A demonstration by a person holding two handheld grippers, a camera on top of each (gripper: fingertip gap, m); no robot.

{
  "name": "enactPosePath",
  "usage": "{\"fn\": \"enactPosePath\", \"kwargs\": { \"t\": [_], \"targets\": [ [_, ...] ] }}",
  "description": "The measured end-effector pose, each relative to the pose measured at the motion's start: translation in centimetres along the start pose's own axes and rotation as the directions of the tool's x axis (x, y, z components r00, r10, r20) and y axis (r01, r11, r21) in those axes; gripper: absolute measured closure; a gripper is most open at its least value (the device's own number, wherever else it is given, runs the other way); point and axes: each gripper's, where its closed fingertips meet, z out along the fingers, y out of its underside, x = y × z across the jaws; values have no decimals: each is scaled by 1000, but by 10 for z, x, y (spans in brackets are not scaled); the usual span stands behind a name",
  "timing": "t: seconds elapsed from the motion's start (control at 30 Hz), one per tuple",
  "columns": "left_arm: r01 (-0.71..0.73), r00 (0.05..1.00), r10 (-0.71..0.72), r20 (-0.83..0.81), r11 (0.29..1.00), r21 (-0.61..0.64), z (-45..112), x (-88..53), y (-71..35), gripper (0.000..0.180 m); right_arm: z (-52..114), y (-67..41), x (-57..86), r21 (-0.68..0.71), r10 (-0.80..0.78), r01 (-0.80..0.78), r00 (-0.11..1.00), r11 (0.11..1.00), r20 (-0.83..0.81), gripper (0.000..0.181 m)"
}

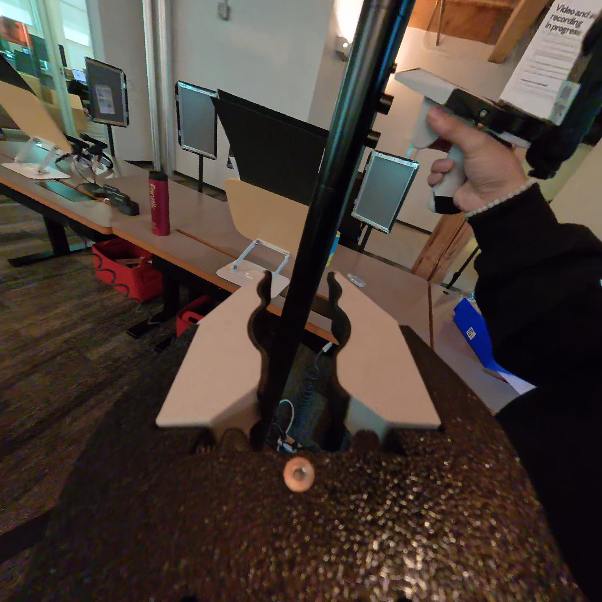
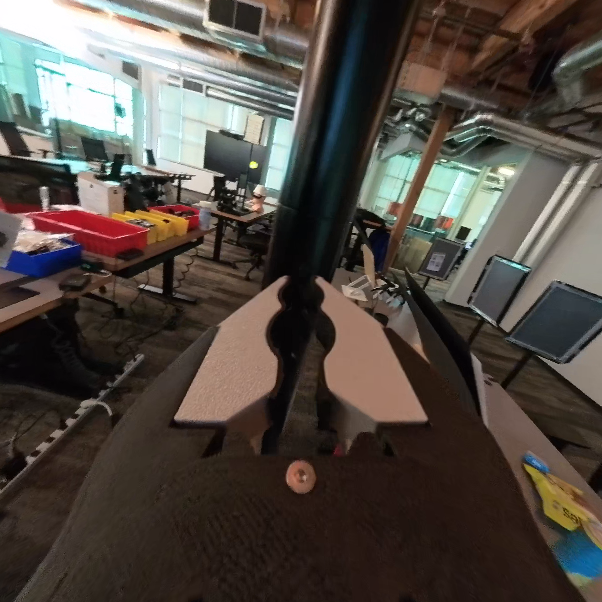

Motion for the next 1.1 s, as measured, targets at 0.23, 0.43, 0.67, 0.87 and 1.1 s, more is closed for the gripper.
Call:
{"fn": "enactPosePath", "kwargs": {
  "t": [0.23, 0.43, 0.67, 0.87, 1.1],
  "targets": [
    [18, 1000, -18, -19, 1000, 19, 1, -4, -2, 147, 4, 11, -5, -65, 68, -66, 997, 996, 37, 156],
    [16, 998, -15, -63, 1000, 16, 12, -3, -4, 147, 2, 15, 1, -105, 94, -96, 995, 990, -23, 171],
    [13, 996, -12, -91, 1000, 13, 19, 0, -2, 147, -3, 19, 3, -136, 92, -100, 994, 986, -61, 158],
    [26, 996, -24, -90, 1000, 16, 16, -4, -2, 147, -4, 27, -4, -118, 108, -113, 993, 987, -47, 164],
    [28, 995, -28, -100, 1000, 5, 18, -3, 0, 147, -4, 33, -2, -146, 22, -26, 999, 989, -29, 163]
  ]
}}
